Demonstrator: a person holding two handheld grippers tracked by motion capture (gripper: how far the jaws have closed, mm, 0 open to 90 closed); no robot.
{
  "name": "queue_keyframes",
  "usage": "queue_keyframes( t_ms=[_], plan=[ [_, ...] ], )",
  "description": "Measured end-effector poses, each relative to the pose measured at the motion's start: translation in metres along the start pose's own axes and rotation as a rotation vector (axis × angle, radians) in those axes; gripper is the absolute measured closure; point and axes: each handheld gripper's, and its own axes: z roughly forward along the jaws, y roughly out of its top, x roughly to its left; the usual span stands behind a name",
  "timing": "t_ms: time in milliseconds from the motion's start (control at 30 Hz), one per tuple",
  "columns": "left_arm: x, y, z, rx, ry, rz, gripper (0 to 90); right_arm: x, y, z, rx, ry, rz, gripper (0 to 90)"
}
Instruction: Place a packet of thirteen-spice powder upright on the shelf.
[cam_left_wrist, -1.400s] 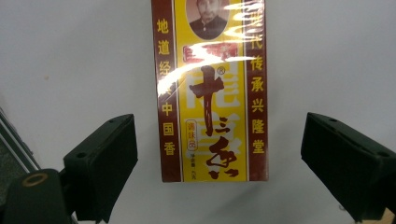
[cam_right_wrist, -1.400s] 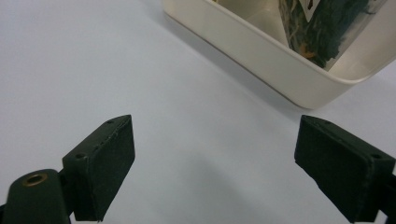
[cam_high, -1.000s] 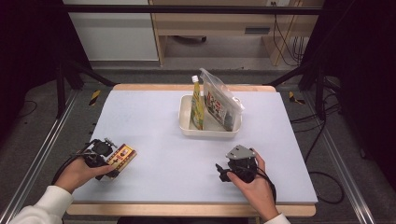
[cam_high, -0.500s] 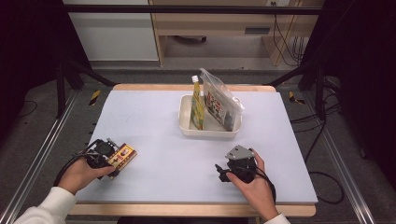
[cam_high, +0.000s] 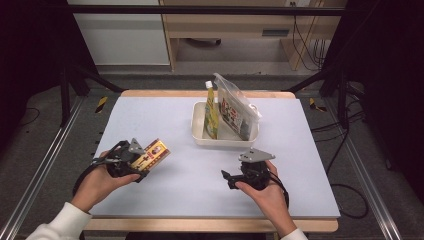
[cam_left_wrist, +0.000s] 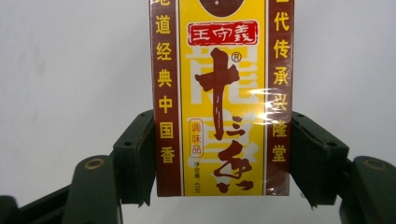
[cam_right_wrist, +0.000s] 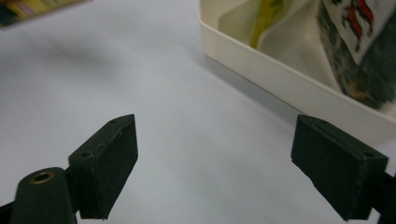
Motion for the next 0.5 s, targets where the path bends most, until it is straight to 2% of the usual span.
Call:
queue_keyframes(
  t_ms=[67, 233, 300, 400, 500],
  plan=[
    [-0.009, 0.011, 0.001, -0.034, 0.0, 0.057, 31.8, 0.004, 0.011, 0.002, 0.005, 0.028, 0.011, 18.5],
    [-0.031, 0.029, 0.011, -0.111, 0.001, 0.148, 31.8, 0.013, 0.044, 0.003, -0.021, 0.114, 0.056, 27.7],
    [-0.038, 0.033, 0.015, -0.146, 0.006, 0.166, 31.8, 0.016, 0.053, 0.004, -0.023, 0.142, 0.078, 34.3],
    [-0.045, 0.034, 0.017, -0.197, -0.001, 0.168, 31.8, 0.018, 0.063, 0.008, -0.012, 0.177, 0.09, 37.2],
    [-0.051, 0.033, 0.017, -0.233, -0.013, 0.174, 31.8, 0.016, 0.069, 0.011, -0.003, 0.223, 0.133, 39.2]
  ],
)
